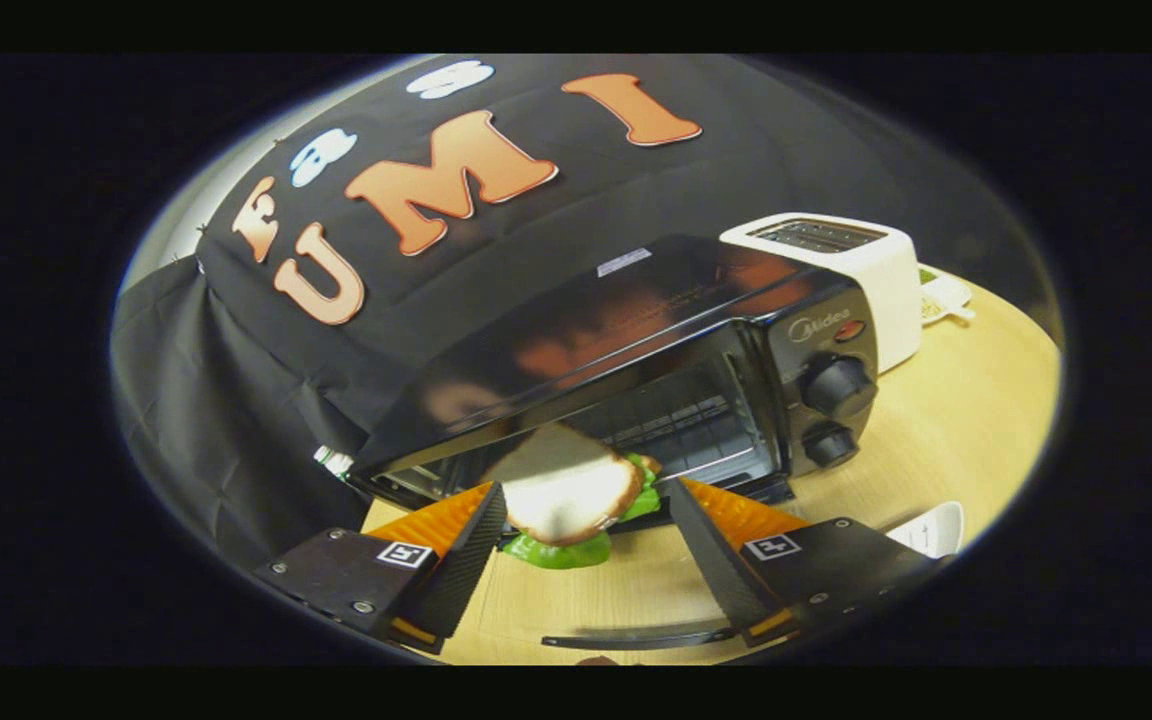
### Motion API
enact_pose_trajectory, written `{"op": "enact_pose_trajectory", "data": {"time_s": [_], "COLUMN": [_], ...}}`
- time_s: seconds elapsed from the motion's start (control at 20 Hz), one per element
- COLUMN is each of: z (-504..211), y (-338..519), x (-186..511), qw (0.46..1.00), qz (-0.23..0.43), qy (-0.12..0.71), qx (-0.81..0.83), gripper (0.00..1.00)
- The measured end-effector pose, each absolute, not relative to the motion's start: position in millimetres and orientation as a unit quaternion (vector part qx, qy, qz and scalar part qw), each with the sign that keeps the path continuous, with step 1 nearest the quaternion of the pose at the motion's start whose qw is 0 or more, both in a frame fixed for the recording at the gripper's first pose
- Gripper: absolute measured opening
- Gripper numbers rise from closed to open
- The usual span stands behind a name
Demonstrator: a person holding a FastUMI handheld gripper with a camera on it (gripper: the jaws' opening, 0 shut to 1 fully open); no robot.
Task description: Open the toaster oven, put the food inside, and close the toaster oven door.
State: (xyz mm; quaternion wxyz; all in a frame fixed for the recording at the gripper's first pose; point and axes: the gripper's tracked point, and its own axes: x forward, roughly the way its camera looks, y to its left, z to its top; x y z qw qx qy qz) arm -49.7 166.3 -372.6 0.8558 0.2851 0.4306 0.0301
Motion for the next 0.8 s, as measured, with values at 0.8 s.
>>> {"op": "enact_pose_trajectory", "data": {"time_s": [0.8], "z": [-357.8], "y": [177.9], "x": [-210.7], "qw": [0.815], "qz": [0.135], "qy": [0.537], "qx": [0.168], "gripper": [0.98]}}
